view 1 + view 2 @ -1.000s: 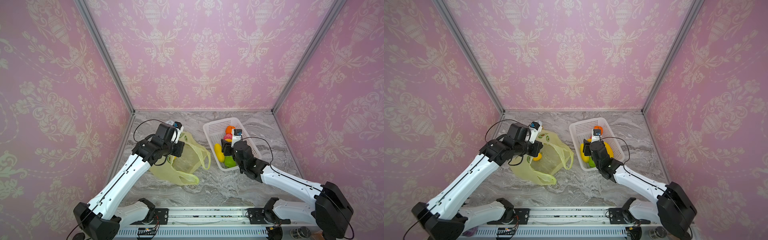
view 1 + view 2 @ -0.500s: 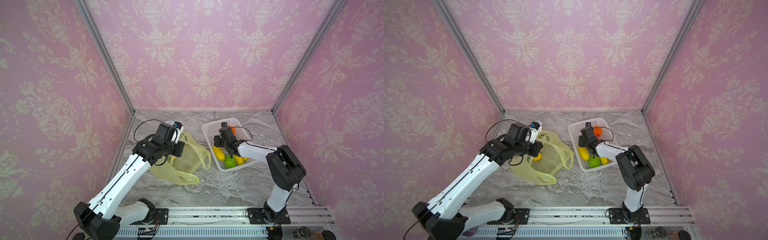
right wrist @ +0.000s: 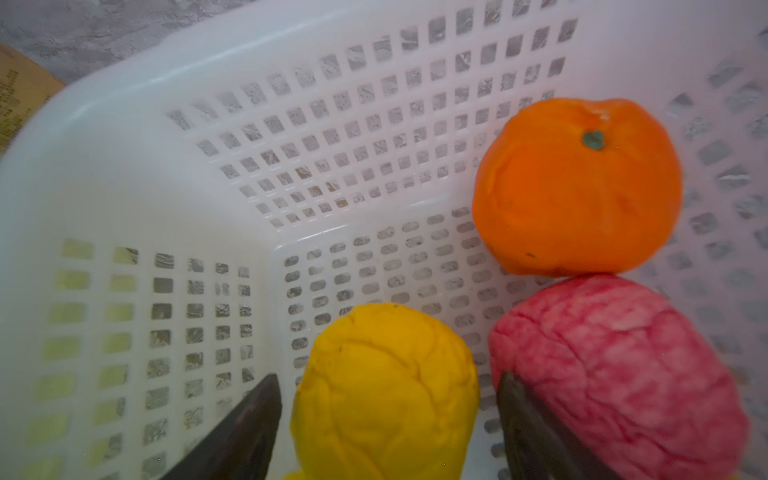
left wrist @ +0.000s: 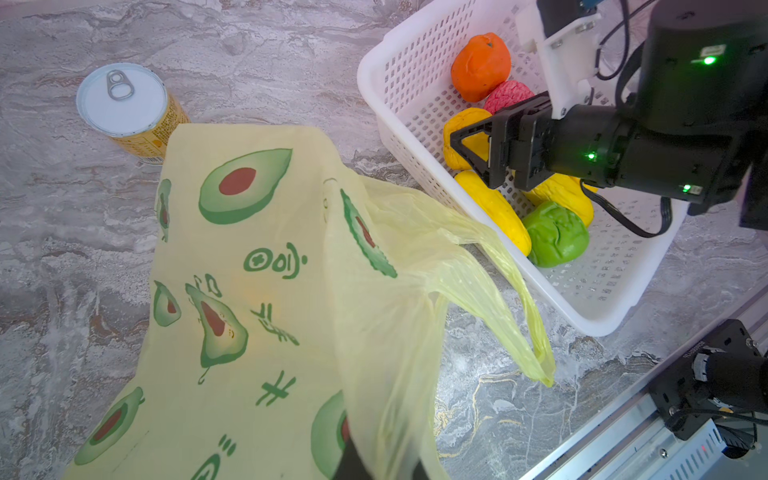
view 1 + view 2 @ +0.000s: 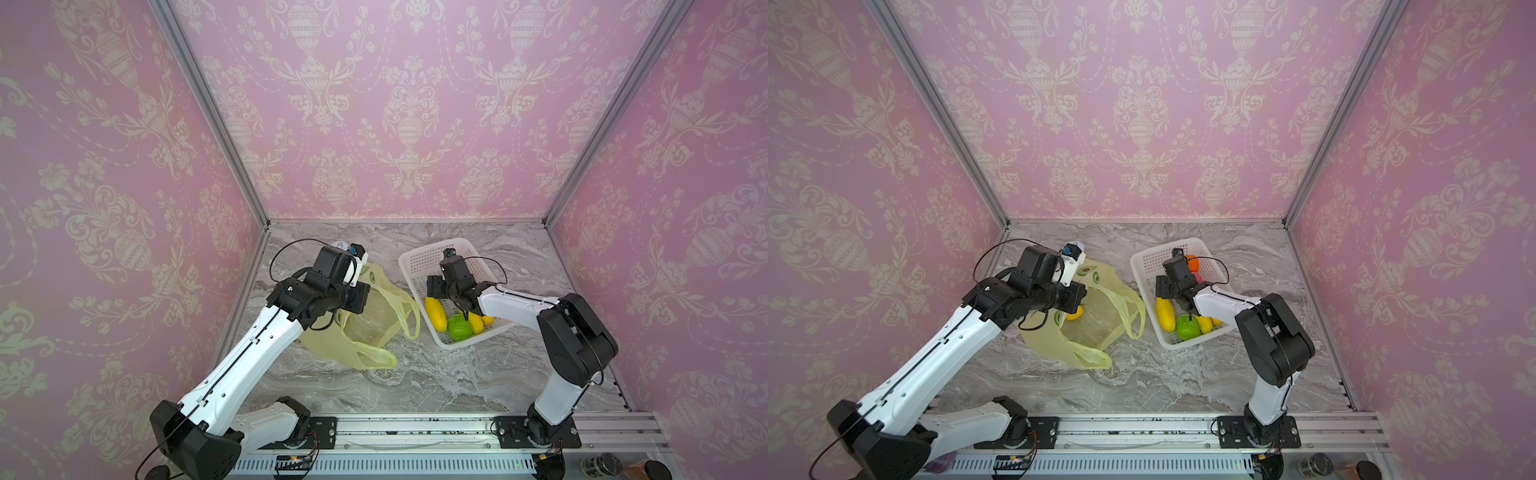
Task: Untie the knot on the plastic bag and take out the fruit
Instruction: 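Release the round yellow fruit into the basket and open the right gripper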
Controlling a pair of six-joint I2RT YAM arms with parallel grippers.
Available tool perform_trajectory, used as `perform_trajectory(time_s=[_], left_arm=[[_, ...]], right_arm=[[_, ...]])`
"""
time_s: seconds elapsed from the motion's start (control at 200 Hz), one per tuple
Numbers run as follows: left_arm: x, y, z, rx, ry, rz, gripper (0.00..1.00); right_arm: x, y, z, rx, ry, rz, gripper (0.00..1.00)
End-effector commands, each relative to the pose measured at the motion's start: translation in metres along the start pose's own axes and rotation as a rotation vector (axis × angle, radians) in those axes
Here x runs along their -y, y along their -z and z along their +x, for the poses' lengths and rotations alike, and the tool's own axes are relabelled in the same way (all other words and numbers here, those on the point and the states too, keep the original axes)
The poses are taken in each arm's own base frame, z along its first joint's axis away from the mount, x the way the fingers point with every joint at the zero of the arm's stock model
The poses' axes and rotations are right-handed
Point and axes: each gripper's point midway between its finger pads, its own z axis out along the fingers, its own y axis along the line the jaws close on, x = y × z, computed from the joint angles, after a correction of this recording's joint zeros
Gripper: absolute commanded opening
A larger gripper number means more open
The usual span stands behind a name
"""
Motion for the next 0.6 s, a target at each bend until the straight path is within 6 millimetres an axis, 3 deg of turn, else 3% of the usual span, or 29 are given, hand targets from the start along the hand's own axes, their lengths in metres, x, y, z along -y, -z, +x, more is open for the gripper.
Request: perform_trajectory(time_s=[0.0, 0.16, 0.35, 0.47, 0.595], left_arm=[[-0.002, 0.003, 0.002, -0.013, 0.007, -0.006, 0.00], [-0.005, 0.004, 0.002, -0.005, 0.006, -0.019, 0.00], [-0.004, 0.003, 0.002, -0.011, 0.008, -0.015, 0.00], [-0.005, 0.005, 0.001, -0.003, 0.006, -0.020, 0.00], [-0.003, 0.004, 0.001, -0.006, 0.007, -0.010, 0.00]], right_arm=[[-0.007, 0.037, -0.012, 0.080, 0.004, -0.055, 0.82], [-0.053, 0.105, -0.013, 0.243, 0.123, -0.242, 0.64], [-0.124, 0.186, 0.009, 0.392, 0.317, -0.504, 0.50], [-0.164, 0.210, 0.028, 0.397, 0.395, -0.638, 0.44], [-0.204, 0.208, 0.047, 0.340, 0.454, -0.712, 0.39]])
